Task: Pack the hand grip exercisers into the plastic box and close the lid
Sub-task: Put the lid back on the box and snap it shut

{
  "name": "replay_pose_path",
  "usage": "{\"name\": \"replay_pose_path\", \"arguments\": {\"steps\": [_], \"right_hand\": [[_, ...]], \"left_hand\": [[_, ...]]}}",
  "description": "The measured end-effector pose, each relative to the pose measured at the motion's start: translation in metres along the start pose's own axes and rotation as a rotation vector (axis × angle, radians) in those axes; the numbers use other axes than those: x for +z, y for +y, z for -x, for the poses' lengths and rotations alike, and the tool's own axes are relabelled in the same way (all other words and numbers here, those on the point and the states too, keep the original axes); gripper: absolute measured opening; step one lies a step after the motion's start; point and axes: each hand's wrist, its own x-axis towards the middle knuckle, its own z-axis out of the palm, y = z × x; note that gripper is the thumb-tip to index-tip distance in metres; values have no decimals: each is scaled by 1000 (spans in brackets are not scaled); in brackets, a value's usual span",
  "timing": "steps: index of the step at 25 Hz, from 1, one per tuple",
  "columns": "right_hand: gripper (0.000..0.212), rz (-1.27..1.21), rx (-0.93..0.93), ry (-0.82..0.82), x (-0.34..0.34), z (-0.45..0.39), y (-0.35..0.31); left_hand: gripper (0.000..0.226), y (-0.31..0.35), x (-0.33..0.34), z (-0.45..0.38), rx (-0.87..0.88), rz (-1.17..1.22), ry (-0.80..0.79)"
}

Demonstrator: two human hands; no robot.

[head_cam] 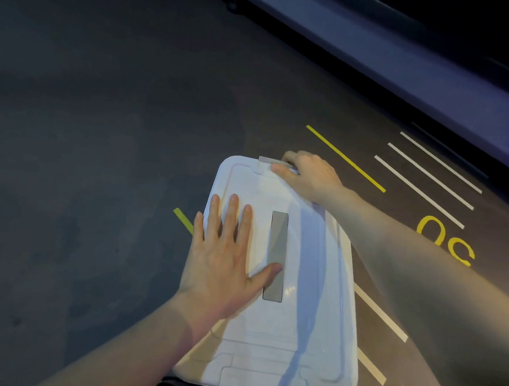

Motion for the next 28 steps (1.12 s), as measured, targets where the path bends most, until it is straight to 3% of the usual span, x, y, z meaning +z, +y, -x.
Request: {"name": "replay_pose_path", "arguments": {"steps": [8, 14, 18, 23, 28], "right_hand": [[40, -16, -163, 145, 11, 11, 7], [43, 0, -172, 97, 13, 17, 5], [50, 15, -63, 31, 11, 29, -13], [71, -66, -219, -71, 17, 171, -52], [80, 223, -374, -17, 48, 289, -58]], "left_hand": [[91, 1, -1, 0, -14, -27, -10], [93, 0, 1, -1, -12, -63, -19], [94, -1, 2, -3, -22, -67, -12], [85, -1, -3, -1, 37, 9, 85], [63, 3, 5, 38, 372, 96, 128]]}}
